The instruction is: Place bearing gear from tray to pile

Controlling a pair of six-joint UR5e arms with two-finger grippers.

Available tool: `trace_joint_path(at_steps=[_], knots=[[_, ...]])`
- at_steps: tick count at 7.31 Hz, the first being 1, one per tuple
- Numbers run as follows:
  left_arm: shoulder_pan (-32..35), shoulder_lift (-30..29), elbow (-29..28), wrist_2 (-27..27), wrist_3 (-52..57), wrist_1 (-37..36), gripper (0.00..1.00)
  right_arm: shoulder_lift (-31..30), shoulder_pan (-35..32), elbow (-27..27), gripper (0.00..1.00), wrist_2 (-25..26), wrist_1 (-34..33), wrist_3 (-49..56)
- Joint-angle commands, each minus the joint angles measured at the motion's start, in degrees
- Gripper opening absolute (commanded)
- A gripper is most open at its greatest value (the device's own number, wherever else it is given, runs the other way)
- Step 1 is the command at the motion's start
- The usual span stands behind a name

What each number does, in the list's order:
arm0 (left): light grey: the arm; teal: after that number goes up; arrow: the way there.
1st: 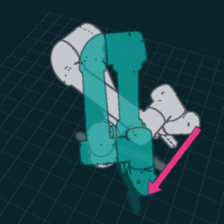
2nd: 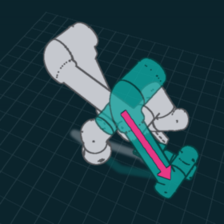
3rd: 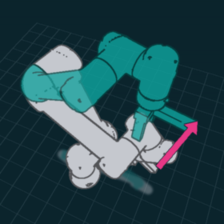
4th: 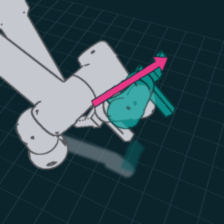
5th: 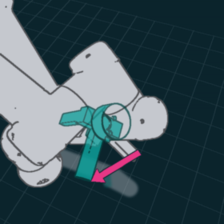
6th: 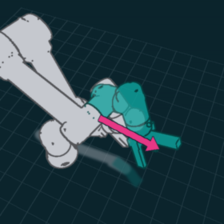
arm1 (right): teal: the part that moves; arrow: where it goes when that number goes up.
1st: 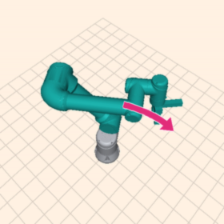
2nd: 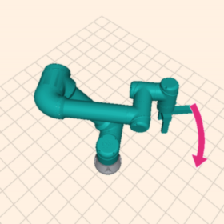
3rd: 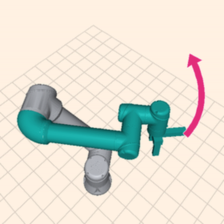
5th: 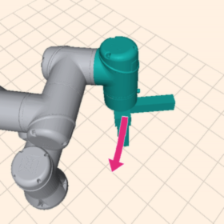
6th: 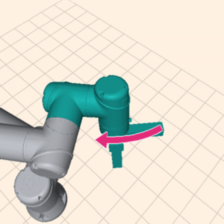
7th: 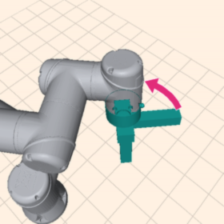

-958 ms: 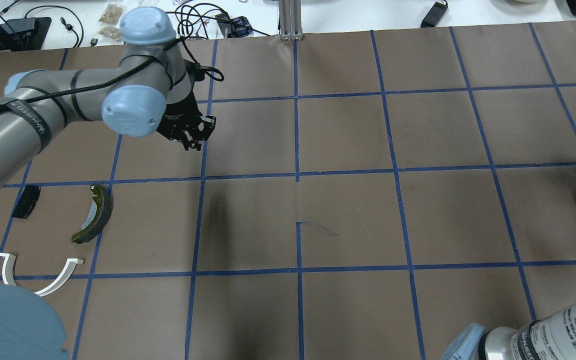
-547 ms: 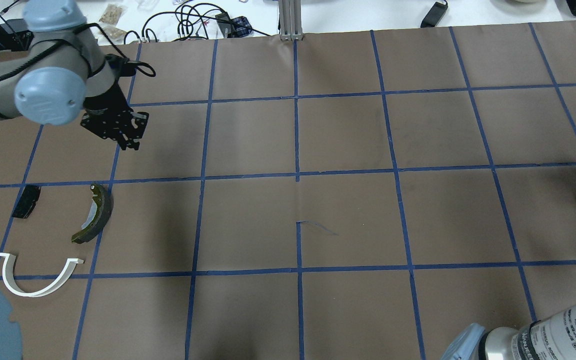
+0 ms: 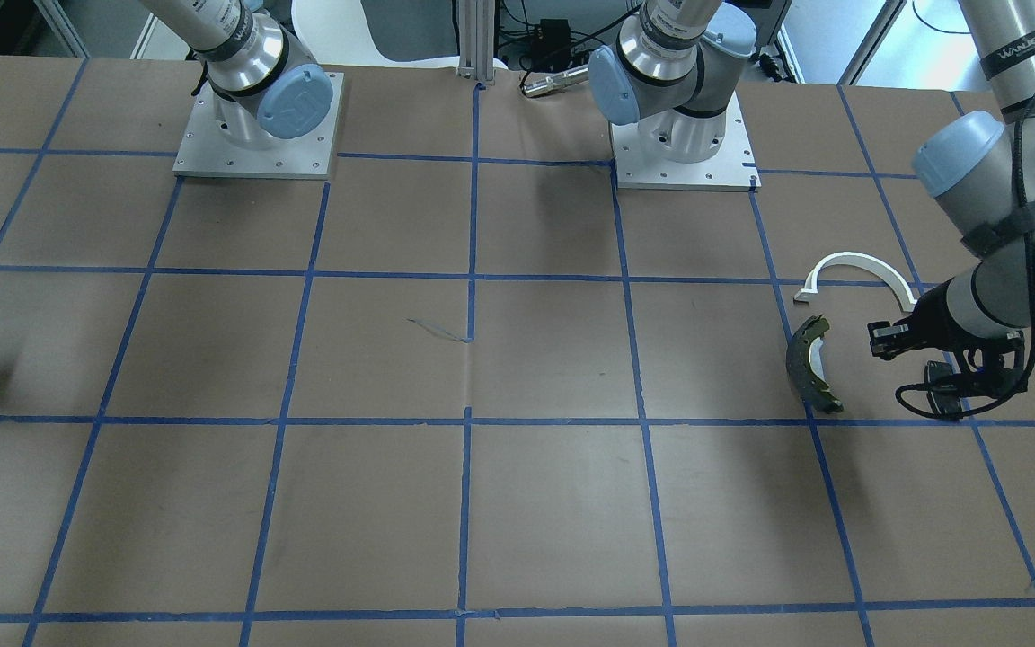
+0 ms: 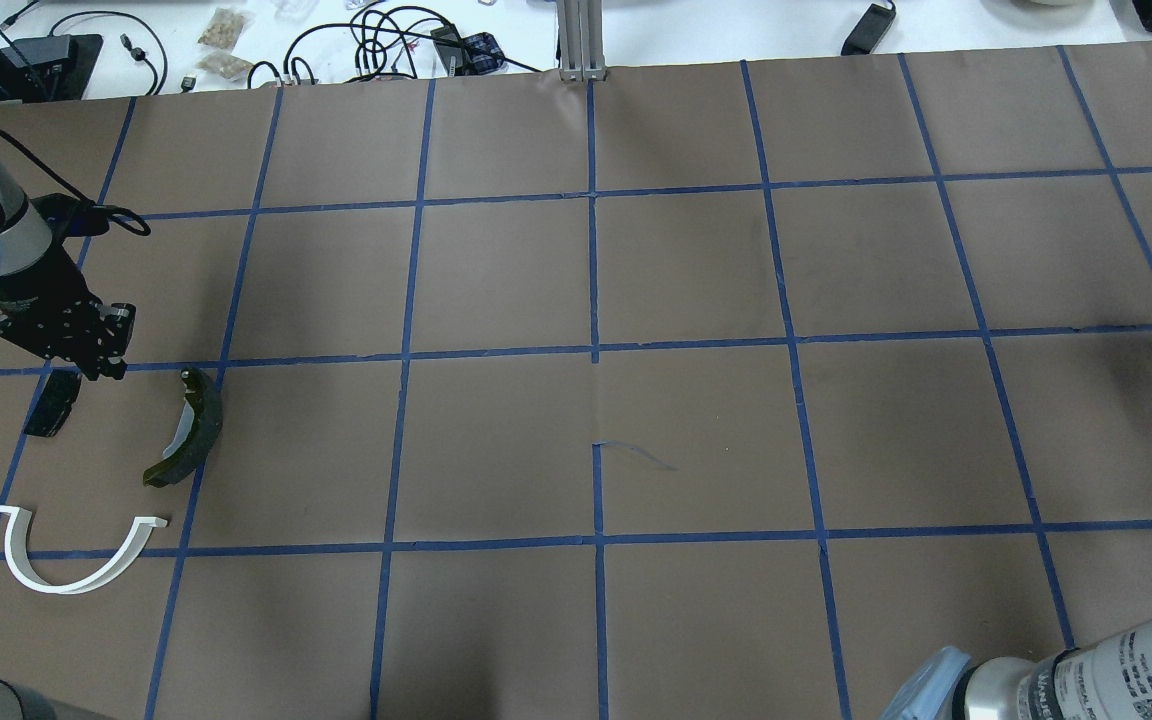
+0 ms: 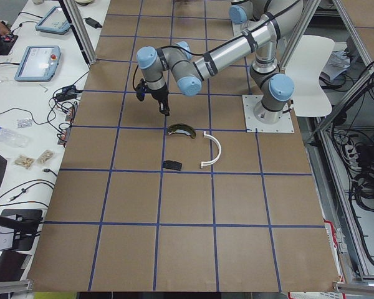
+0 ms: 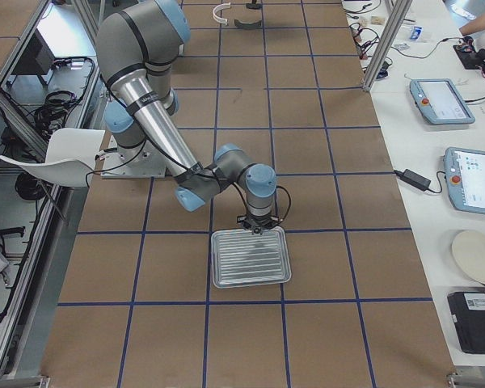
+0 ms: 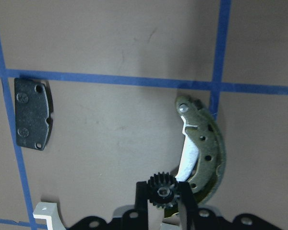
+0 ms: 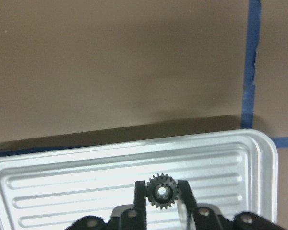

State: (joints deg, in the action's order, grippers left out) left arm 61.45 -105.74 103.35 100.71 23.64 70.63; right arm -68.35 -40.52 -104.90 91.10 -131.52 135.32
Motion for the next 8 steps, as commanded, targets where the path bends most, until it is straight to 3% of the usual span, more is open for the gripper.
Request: trace_joint_path(at_steps=[1,3,8], knots=[[-1.24,-0.34,6.48,0.10,2.28,-8.71,0.00,-5.72,-3.57,-0.92,0.00,-0.92,0.47,-18.83],[-1.85,-0.96,11.25,-0.07,2.28,-15.77,0.00,-6.54,-12.34,-1.10,0.00,-1.28,2.13,-34.95],[-2.12,-1.75,11.35,-0.25,2.38,-15.88,0.00,-6.19,-49.14,-0.93,0.00,-0.05,5.29,-100.88]])
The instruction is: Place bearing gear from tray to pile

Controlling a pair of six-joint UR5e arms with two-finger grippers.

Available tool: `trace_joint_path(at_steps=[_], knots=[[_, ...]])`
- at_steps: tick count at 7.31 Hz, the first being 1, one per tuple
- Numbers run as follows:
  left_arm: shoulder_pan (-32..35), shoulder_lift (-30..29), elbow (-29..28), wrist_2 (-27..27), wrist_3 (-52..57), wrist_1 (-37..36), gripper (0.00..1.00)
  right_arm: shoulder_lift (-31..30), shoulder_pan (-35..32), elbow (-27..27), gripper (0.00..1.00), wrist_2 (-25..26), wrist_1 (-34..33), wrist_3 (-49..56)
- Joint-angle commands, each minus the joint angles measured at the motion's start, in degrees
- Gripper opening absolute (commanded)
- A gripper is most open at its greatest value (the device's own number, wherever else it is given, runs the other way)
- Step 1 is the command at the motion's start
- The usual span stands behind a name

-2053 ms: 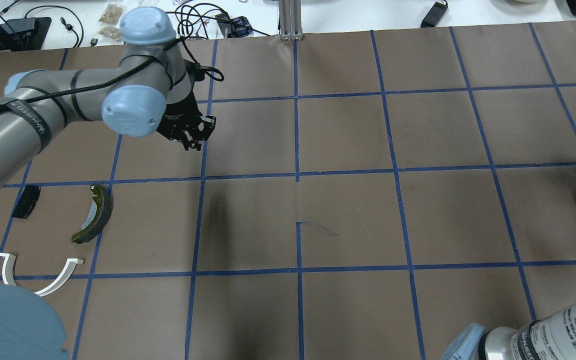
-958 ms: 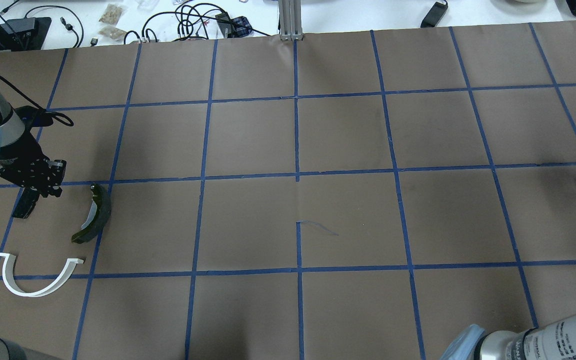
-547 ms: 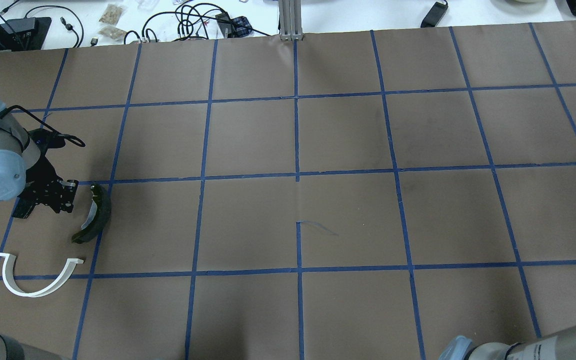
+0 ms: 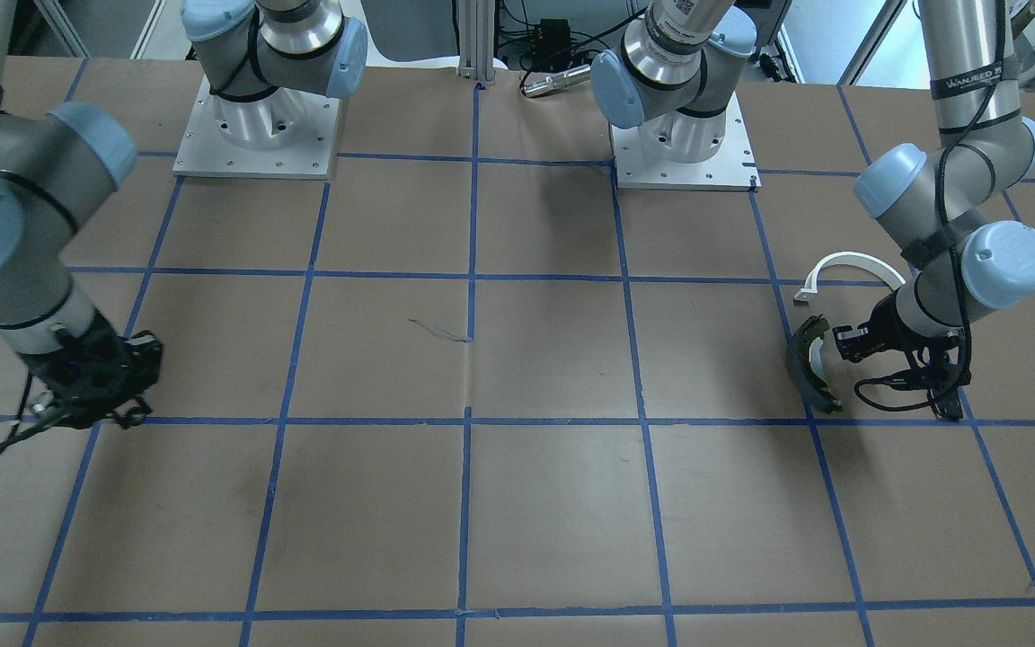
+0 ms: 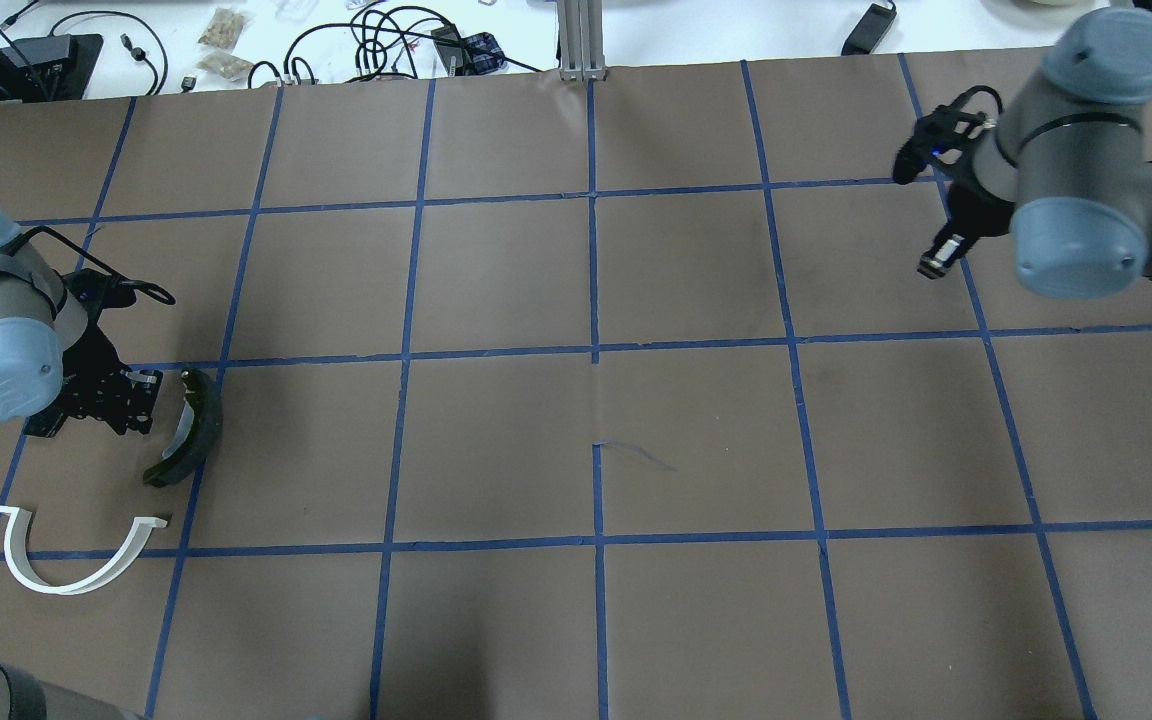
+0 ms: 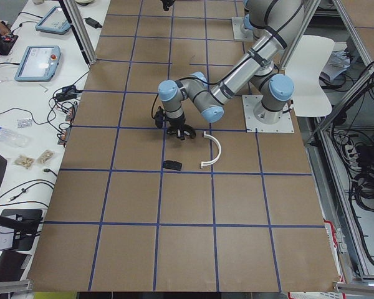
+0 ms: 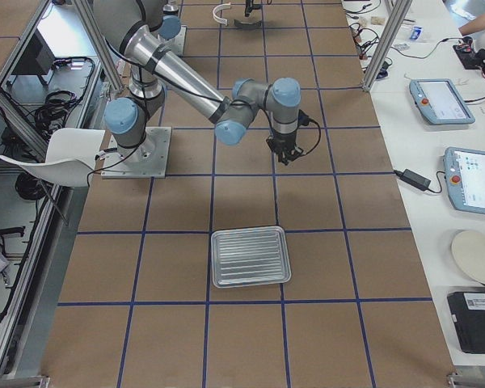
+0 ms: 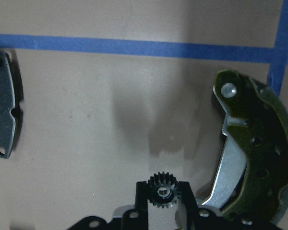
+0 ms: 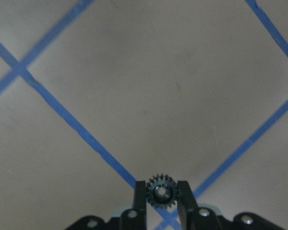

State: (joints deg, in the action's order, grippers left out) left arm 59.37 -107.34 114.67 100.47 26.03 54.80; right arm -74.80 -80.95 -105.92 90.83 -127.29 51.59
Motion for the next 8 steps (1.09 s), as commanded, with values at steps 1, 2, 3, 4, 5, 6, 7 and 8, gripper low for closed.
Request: trace_joint_path(at_steps=[1,2,3,4,5,6,7,8], knots=[[-0.04,-0.33,0.21,-0.01,-0.02,0.04,0.09,1.22,-14.96,0.10,0.00,-0.56,1.16,-31.67],[-0.04,-0.33,0.03,-0.01,-0.02,-0.05,0.39,3.06,-21.55,0.37,0.00,-0.31,0.12,-43.38],[-0.04,-0.33,0.12,-0.01,-0.10,-0.05,0.63,4.91,-27.10,0.54,0.00,-0.74,-0.15,-51.59],[0.05,-0.24,-0.14,-0.01,-0.02,-0.05,0.79,7.10,-31.85,1.50,0.00,-0.83,-2.33,-59.07],[0.05,0.45,-0.23,-0.09,-0.28,-0.05,0.91,9.21,-35.47,3.16,0.00,-2.05,-3.39,-64.10],[0.66,1.51,-1.28,-1.57,-0.63,0.21,1.00,11.67,-38.63,5.09,0.00,-2.85,-3.49,-68.94],[1.18,2.13,-3.64,-3.42,-0.72,2.04,1.00,13.78,-41.02,7.20,0.00,-2.85,-3.49,-72.99],[2.06,2.31,-7.84,-3.78,-2.29,7.54,1.00,14.32,-41.82,7.92,0.39,-2.85,-3.41,-75.03]])
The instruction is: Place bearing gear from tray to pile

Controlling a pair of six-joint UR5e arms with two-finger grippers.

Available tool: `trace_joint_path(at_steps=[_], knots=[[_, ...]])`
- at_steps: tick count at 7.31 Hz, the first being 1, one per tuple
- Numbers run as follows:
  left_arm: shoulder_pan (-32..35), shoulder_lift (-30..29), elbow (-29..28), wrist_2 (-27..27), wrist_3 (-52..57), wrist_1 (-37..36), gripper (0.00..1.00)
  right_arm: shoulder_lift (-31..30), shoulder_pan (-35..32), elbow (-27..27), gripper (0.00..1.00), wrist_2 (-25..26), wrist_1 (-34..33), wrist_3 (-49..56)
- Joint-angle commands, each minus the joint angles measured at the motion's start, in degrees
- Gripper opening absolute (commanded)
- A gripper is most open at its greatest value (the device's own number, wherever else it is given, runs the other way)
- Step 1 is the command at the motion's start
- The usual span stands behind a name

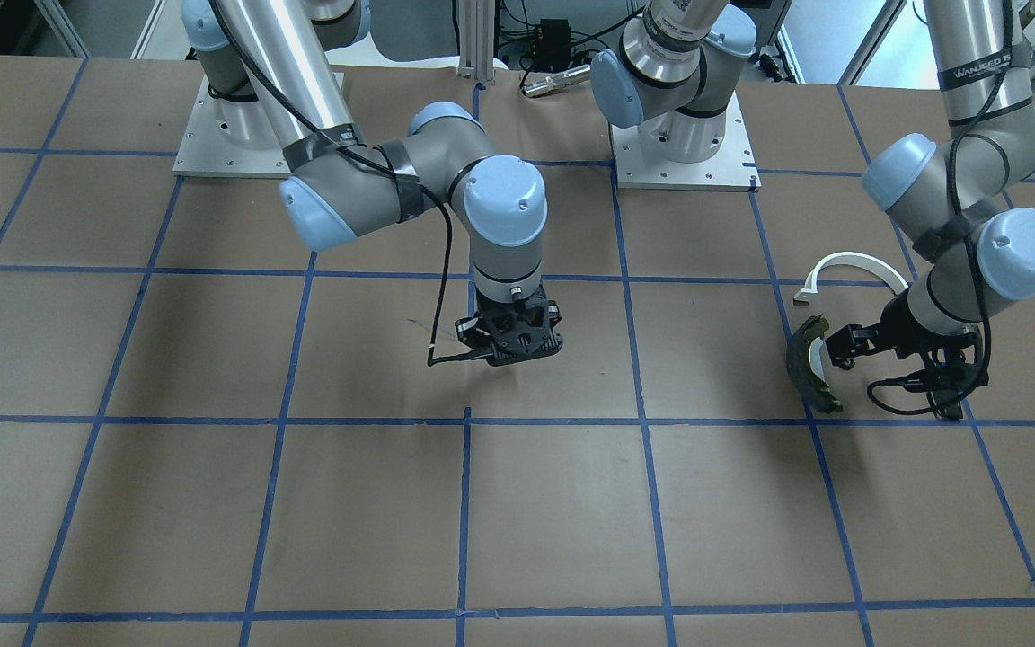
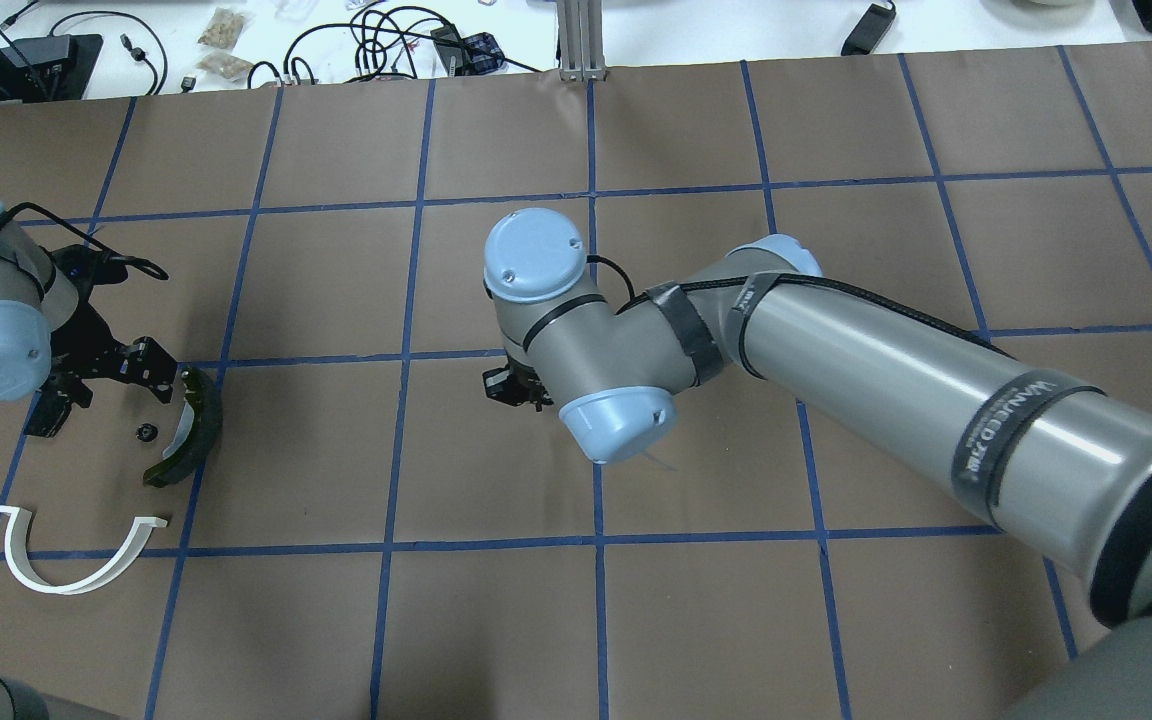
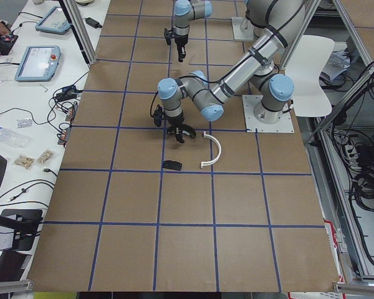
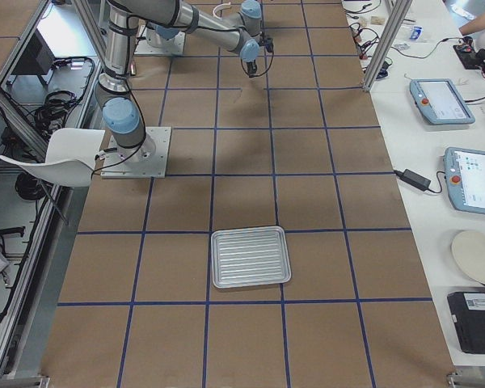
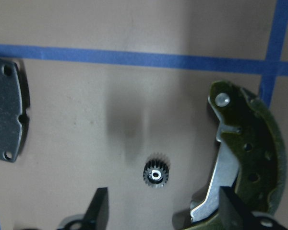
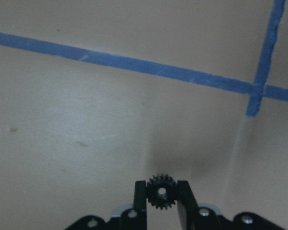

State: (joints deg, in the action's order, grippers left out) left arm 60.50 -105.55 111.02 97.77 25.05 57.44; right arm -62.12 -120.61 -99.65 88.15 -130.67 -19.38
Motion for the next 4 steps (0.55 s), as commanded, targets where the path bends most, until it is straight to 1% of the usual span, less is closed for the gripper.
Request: trace_joint_path(at_steps=[1,2,3,4], knots=[[2.85,0.69,-10.07,-1.18,-4.19,13.05,1.00,1.56,-1.65,2.00,0.99,-0.08,-0.11,-4.09],[6.08,0.43,-15.61,-2.48,-8.57,19.23,1.00,0.86,0.70,2.70,1.00,0.09,0.23,-3.39],[9.68,1.30,-18.19,-7.28,-17.14,22.86,1.00,-1.14,5.69,3.66,1.00,0.44,1.19,-2.95],[12.94,1.13,-18.56,-9.07,-20.79,23.07,1.00,-4.30,13.31,3.67,1.00,0.62,4.51,1.32]])
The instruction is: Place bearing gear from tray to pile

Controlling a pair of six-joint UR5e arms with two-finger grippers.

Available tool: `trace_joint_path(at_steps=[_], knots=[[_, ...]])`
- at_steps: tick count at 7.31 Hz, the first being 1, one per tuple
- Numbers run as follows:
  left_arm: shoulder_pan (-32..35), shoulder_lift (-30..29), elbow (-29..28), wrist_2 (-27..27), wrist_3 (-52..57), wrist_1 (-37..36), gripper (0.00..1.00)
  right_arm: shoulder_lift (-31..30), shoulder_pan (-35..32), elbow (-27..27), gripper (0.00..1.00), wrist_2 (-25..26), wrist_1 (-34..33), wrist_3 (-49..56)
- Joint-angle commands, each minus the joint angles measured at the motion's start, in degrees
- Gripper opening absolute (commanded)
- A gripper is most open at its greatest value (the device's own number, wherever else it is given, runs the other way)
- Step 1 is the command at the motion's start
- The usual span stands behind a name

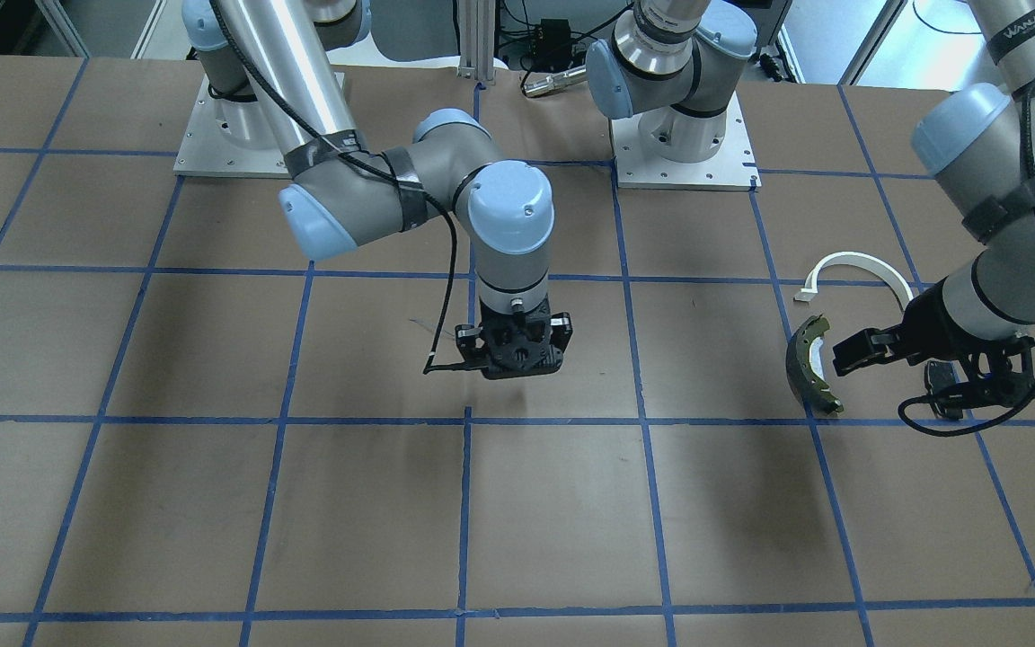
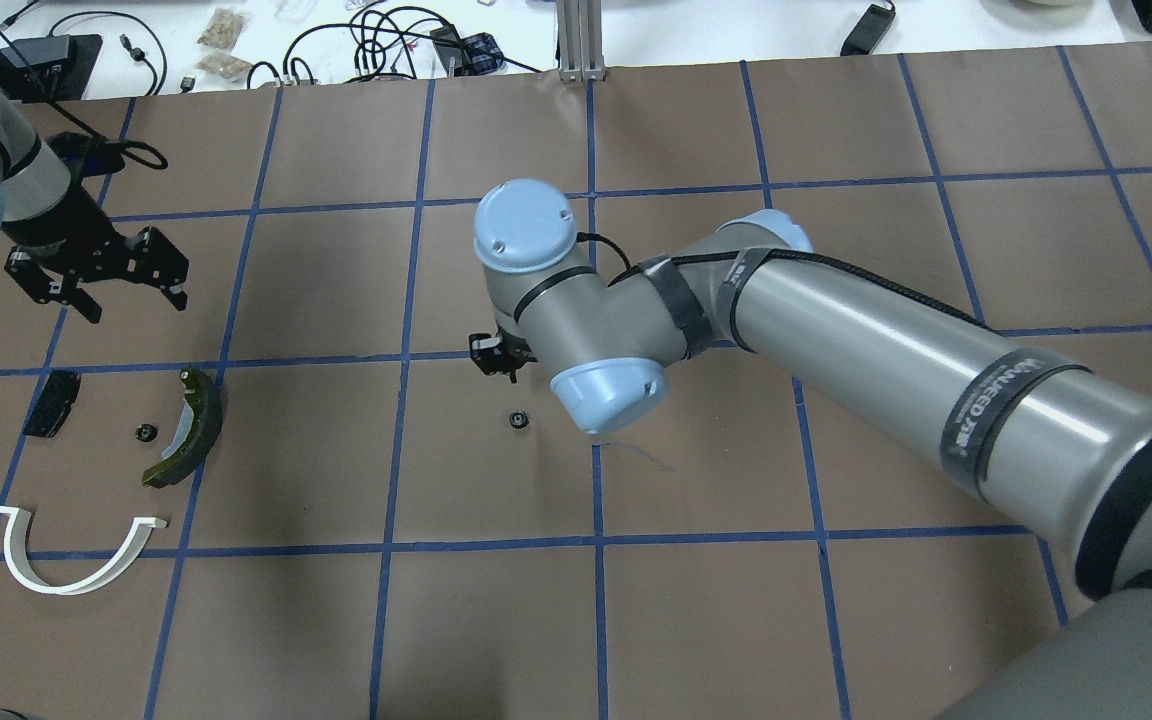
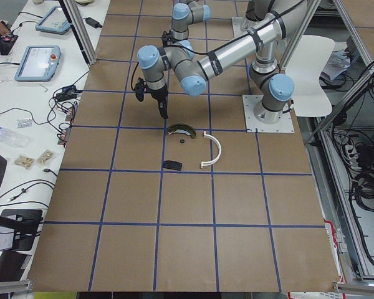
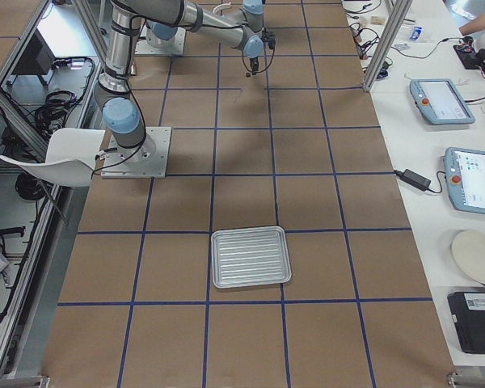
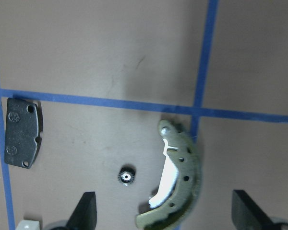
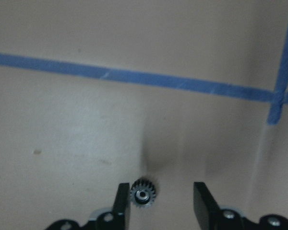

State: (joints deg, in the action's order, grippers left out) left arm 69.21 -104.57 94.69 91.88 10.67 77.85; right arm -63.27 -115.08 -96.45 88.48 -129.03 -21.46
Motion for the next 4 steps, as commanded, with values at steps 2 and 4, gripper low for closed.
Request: trace_joint_path(at_steps=[2,4], knots=[[13.62,-1.34,-2.23,-3.46,-6.89,1.70,1.00,-7.73,24.12,0.12,1.00,0.64,8.25,13.49],[20.40,-2.47,-1.53,-3.81,-6.89,0.64,1.00,-9.84,38.38,0.21,1.00,3.35,8.88,29.21]])
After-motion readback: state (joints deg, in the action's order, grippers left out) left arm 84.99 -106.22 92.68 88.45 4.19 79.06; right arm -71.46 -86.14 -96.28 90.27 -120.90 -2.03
